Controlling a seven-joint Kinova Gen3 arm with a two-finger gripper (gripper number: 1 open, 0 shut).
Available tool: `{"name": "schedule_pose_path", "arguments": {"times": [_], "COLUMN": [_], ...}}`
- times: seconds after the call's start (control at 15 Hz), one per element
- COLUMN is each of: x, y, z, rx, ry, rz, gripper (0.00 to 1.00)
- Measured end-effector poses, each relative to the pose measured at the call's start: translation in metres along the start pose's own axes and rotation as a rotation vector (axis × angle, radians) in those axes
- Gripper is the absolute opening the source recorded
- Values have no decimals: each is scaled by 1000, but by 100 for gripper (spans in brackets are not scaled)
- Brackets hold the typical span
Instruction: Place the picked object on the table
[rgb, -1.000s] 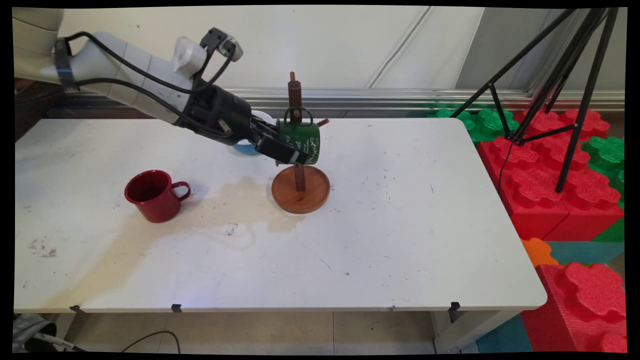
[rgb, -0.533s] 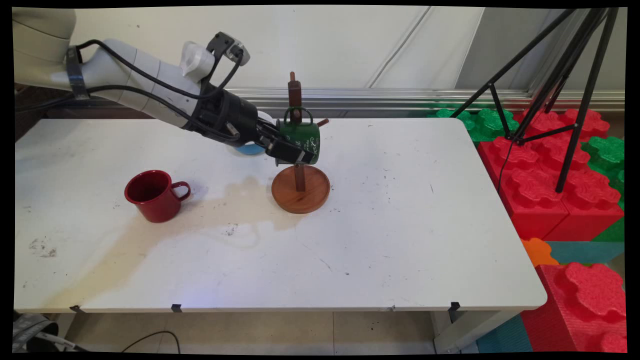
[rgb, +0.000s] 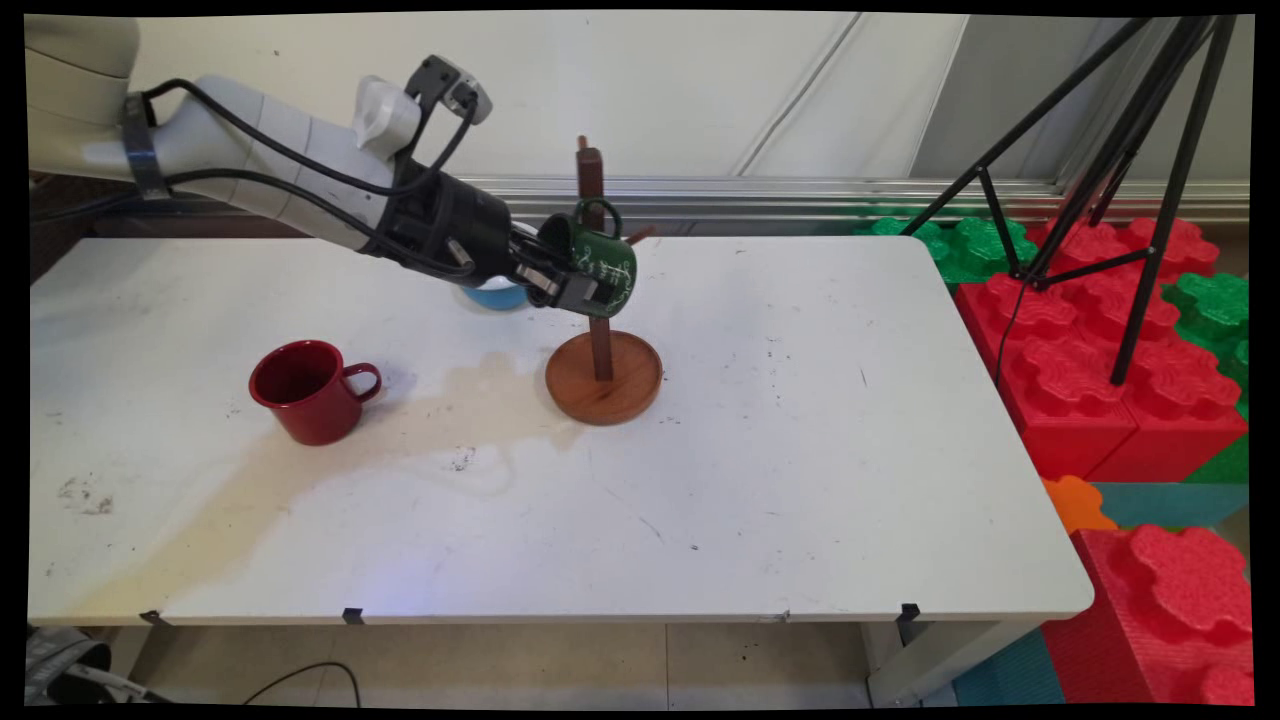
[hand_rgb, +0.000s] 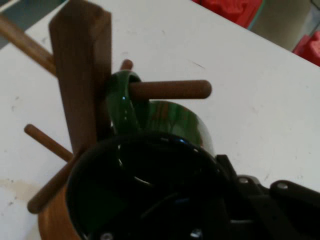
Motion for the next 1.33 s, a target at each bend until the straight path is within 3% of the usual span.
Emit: {"name": "schedule_pose_path", "arguments": {"times": [0.87, 1.33], "x": [-4, -2], "y": [12, 26], "z": [-28, -35], "rx": [-39, -80], "ry": [19, 25], "rz": [35, 137], "gripper": [0, 0]}}
